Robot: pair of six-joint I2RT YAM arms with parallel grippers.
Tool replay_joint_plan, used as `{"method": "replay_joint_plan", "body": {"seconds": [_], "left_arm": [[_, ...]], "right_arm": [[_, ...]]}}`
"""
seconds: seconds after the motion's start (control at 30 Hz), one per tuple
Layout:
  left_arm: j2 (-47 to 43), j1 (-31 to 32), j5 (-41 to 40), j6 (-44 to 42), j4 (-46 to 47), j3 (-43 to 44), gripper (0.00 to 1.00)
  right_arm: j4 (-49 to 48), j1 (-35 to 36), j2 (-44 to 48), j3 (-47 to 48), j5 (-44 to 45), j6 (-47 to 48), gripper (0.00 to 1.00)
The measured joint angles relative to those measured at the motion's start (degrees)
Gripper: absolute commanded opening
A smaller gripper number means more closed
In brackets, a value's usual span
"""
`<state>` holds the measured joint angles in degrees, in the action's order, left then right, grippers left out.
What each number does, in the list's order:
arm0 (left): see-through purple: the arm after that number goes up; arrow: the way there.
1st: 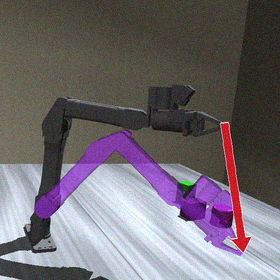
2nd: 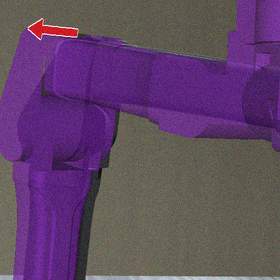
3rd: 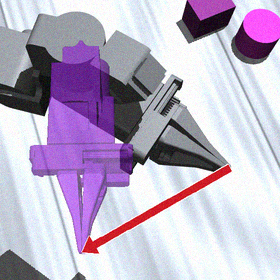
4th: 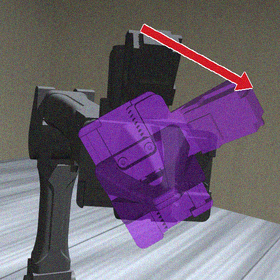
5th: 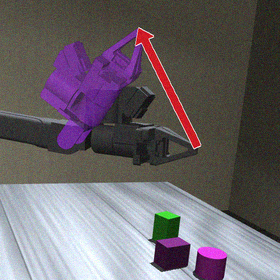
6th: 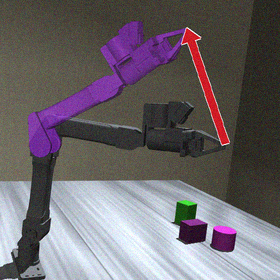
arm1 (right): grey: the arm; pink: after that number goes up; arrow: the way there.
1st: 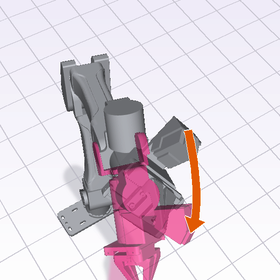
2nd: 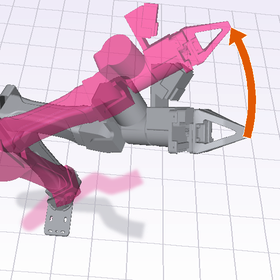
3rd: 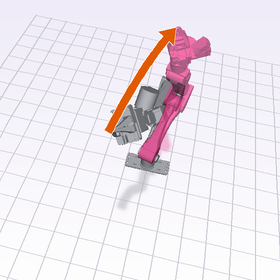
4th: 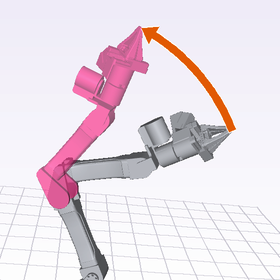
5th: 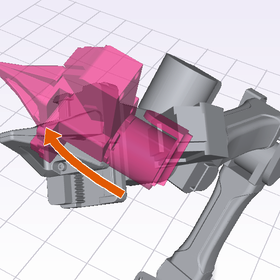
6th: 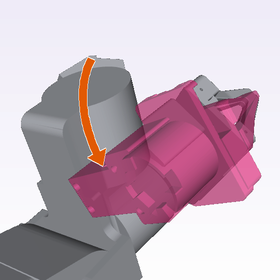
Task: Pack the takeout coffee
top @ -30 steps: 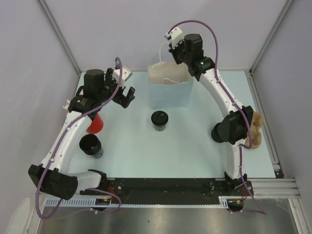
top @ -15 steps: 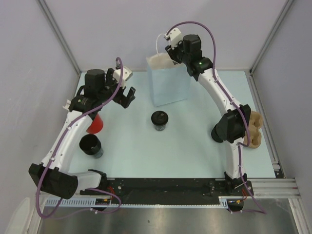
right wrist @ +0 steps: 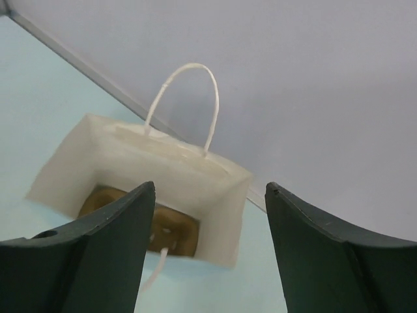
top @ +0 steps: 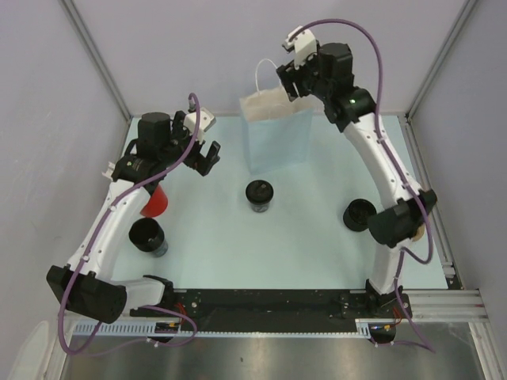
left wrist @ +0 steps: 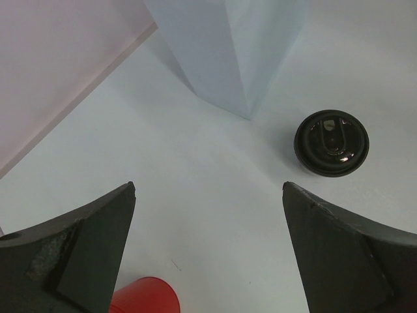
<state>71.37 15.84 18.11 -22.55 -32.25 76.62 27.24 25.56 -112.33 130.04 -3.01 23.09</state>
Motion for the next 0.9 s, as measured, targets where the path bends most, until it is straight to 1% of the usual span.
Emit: {"method": "replay_joint_plan", "body": {"seconds": [0.07, 0.1, 0.23, 0.3, 0.37, 0.47, 0.5, 0.63, 0.77, 0.8, 0.9], "left_arm": [[0.0, 0.0, -0.2, -0.1, -0.1, 0.1, 1.0], [0.0, 0.0, -0.4, -0.2, -0.5, 0.4, 1.0], [0.2, 0.0, -0.9, -1.6, -1.4, 2.5, 0.99], [0.2, 0.1, -0.9, -2.2, -1.5, 3.1, 0.99], [0.1, 0.1, -1.0, -2.6, -1.7, 3.2, 0.99], [-0.7, 0.1, -1.3, -2.5, -1.0, 2.1, 0.99], [-1.7, 0.1, -1.5, -2.5, -0.4, 0.8, 0.99], [-5.7, 0.1, -2.1, -2.2, 0.8, -4.0, 0.99], [-6.9, 0.1, -2.1, -1.9, 1.3, -5.1, 0.99], [-6.9, 0.1, -2.1, -1.8, 1.6, -5.1, 1.0], [-6.9, 0.1, -2.1, -1.4, 1.7, -5.1, 0.99]], "right_arm": [[1.8, 0.1, 5.3, -3.2, -1.9, -0.3, 0.77], [2.8, 0.3, 9.4, -6.7, -3.7, -0.5, 0.78], [7.1, 2.2, 20.8, -16.0, -9.2, -0.4, 0.79], [9.8, 3.5, 23.9, -19.1, -12.7, -0.3, 0.78], [11.9, 4.9, 24.9, -22.4, -16.5, -0.2, 0.77], [14.1, 6.6, 23.5, -26.9, -19.4, -0.1, 0.72], [15.1, 7.3, 22.0, -28.4, -20.0, -0.1, 0.69], [17.2, 9.7, 14.8, -31.9, -20.3, -0.1, 0.64], [18.3, 11.2, 8.8, -33.0, -18.9, -0.4, 0.59], [18.4, 11.4, 7.8, -33.1, -18.6, -0.5, 0.56], [18.2, 11.2, 6.4, -33.2, -17.7, -0.7, 0.54]]}}
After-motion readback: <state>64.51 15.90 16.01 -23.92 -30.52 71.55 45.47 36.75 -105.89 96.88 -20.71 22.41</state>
